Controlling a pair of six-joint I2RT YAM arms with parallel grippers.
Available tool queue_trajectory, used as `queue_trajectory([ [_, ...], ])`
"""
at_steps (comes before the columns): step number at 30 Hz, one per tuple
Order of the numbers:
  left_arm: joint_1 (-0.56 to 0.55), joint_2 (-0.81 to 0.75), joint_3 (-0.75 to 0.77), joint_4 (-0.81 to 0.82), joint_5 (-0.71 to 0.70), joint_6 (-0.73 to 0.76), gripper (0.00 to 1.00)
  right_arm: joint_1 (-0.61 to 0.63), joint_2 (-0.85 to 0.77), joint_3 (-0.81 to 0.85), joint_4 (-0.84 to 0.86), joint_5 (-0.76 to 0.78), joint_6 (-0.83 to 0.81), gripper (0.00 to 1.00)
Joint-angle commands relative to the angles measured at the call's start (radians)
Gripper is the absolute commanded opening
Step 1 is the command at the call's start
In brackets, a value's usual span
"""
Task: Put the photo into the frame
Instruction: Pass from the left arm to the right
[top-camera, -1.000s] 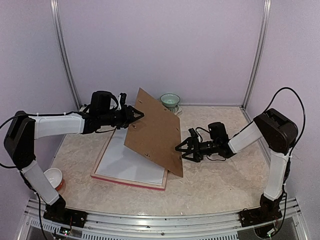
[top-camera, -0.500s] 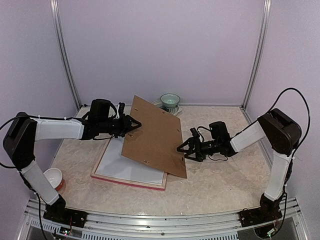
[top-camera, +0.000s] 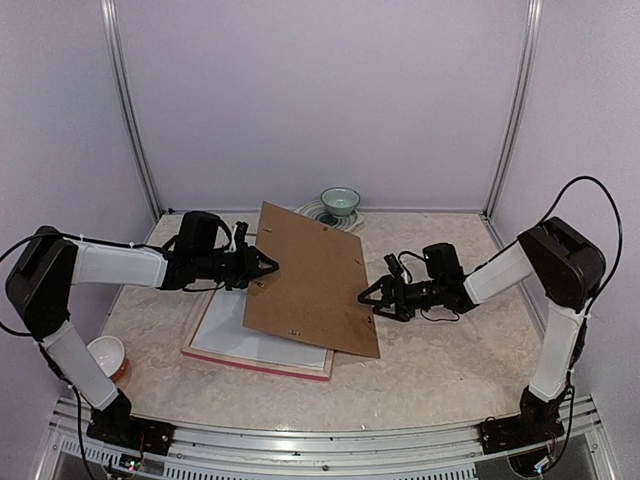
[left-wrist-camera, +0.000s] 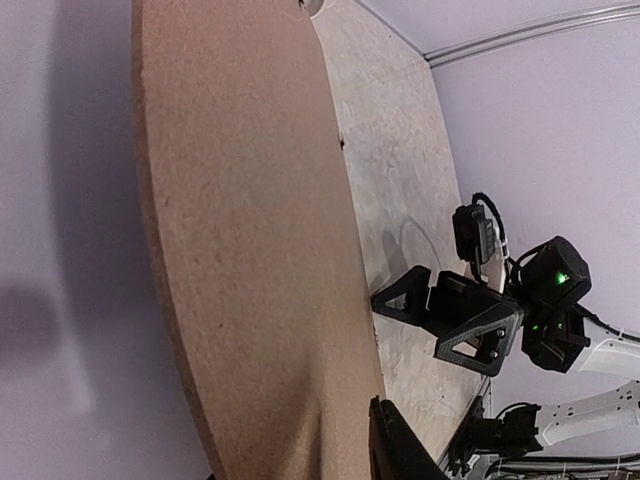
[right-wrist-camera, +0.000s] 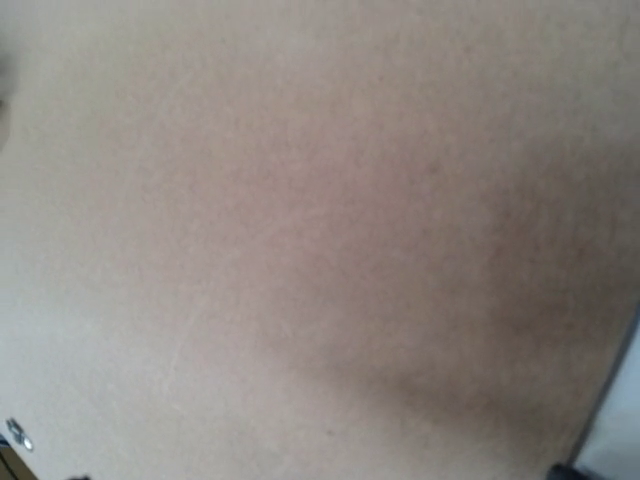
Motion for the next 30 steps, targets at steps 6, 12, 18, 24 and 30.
queue_trajectory([
  [6, 0.014, -0.037, -0.048, 0.073, 0.052, -0.018, 0.24, -0.044, 0.025, -0.061, -0.177, 0.102, -0.025, 0.99],
  [12, 0.018, -0.032, -0.072, 0.095, 0.064, -0.031, 0.11, -0.06, 0.008, -0.07, -0.187, 0.101, -0.033, 0.99],
  [18, 0.02, -0.029, -0.104, 0.131, 0.076, -0.042, 0.09, -0.078, -0.016, -0.078, -0.203, 0.096, -0.045, 0.99],
  [24, 0.02, -0.025, -0.135, 0.169, 0.089, -0.056, 0.0, -0.103, -0.03, -0.084, -0.214, 0.076, -0.048, 0.99],
  [30, 0.019, -0.032, -0.178, 0.271, 0.126, -0.086, 0.0, -0.147, -0.039, -0.09, -0.208, 0.033, -0.051, 0.99],
])
